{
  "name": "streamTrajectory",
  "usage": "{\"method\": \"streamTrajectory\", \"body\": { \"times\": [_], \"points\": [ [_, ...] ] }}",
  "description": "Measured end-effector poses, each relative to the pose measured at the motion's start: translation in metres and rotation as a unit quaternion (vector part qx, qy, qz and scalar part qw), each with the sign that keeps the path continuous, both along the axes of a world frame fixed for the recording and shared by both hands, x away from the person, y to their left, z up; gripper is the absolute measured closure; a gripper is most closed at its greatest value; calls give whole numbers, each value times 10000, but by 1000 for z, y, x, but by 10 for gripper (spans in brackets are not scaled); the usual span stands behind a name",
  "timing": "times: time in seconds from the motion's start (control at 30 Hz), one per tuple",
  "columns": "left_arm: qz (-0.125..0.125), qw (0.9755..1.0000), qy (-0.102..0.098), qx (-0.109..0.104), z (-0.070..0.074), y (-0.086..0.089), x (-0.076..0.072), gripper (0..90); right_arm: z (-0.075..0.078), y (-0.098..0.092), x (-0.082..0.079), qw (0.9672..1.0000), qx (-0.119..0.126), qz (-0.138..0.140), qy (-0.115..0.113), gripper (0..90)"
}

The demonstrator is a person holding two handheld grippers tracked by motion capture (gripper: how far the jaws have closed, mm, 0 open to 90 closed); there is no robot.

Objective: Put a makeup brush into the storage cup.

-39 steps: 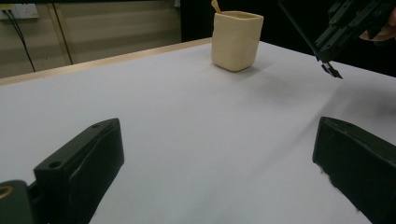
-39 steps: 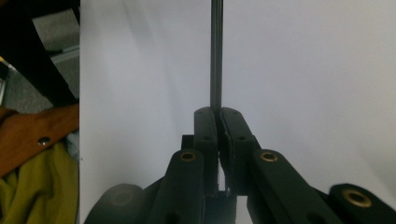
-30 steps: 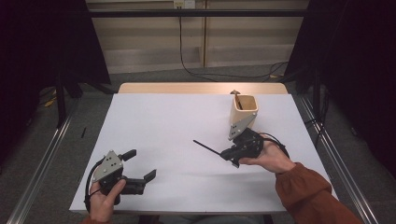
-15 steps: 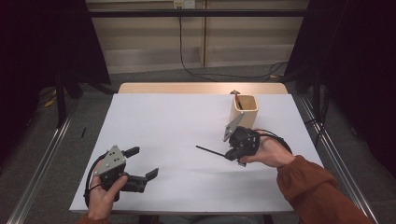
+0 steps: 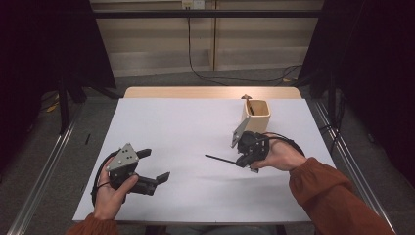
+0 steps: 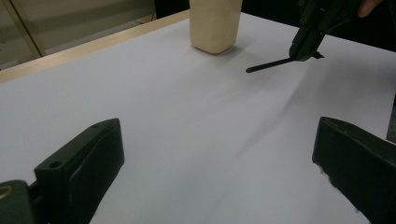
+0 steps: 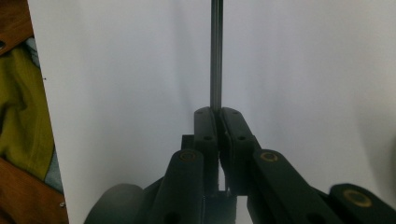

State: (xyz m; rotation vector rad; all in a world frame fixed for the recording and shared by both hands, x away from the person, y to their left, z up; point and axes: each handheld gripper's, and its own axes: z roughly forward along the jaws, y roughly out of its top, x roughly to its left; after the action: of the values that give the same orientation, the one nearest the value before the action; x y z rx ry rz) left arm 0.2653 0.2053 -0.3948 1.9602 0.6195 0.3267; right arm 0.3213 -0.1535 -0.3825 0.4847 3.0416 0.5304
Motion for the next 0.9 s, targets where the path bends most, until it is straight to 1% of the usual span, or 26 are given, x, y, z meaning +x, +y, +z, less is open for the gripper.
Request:
{"method": "streamTrajectory", "body": {
  "times": [0.07,0.13,0.2,0.23,0.27,0.3,0.33,0.4,0.5,0.6,0.67,0.73,0.77,0.8,0.87,0.9],
  "points": [
    [-59,10000,-14,27,4,-3,2,21,0,3,-1,10000,-25,23,27,859],
    [-161,9998,46,94,7,-6,4,21,-1,6,-2,9999,-22,113,42,859],
    [-260,9995,95,158,8,-8,6,21,-3,10,-2,9998,-92,187,70,859],
    [-272,9994,149,149,7,-10,7,22,-3,12,-3,9996,-138,228,104,859],
    [-338,9991,161,183,8,-11,8,22,-3,14,-3,9994,-162,275,108,859],
    [-371,9989,223,168,7,-12,9,22,-2,15,-3,9994,-145,302,102,859],
    [-402,9987,241,191,7,-13,9,22,-2,16,-3,9993,-136,337,95,859],
    [-447,9984,228,259,8,-15,10,23,-1,19,-2,9993,-159,340,85,859],
    [-523,9979,265,289,9,-18,11,23,-1,24,-3,9984,-180,510,167,859],
    [-607,9971,278,369,10,-20,12,23,-2,29,-5,9972,-250,671,209,859],
    [-633,9967,315,387,11,-22,13,23,-2,32,-6,9969,-253,702,237,859],
    [-736,9955,345,477,11,-25,13,32,-3,35,-5,9966,-289,745,185,859],
    [-761,9952,341,520,11,-26,14,32,-4,36,-5,9967,-302,731,203,859],
    [-777,9949,361,536,12,-28,14,28,-5,37,-5,9963,-317,780,188,859],
    [-855,9938,408,577,12,-30,15,29,-5,38,-5,9963,-321,768,197,859],
    [-860,9936,430,600,12,-32,15,29,-4,39,-4,9959,-321,831,186,859]
  ]
}}
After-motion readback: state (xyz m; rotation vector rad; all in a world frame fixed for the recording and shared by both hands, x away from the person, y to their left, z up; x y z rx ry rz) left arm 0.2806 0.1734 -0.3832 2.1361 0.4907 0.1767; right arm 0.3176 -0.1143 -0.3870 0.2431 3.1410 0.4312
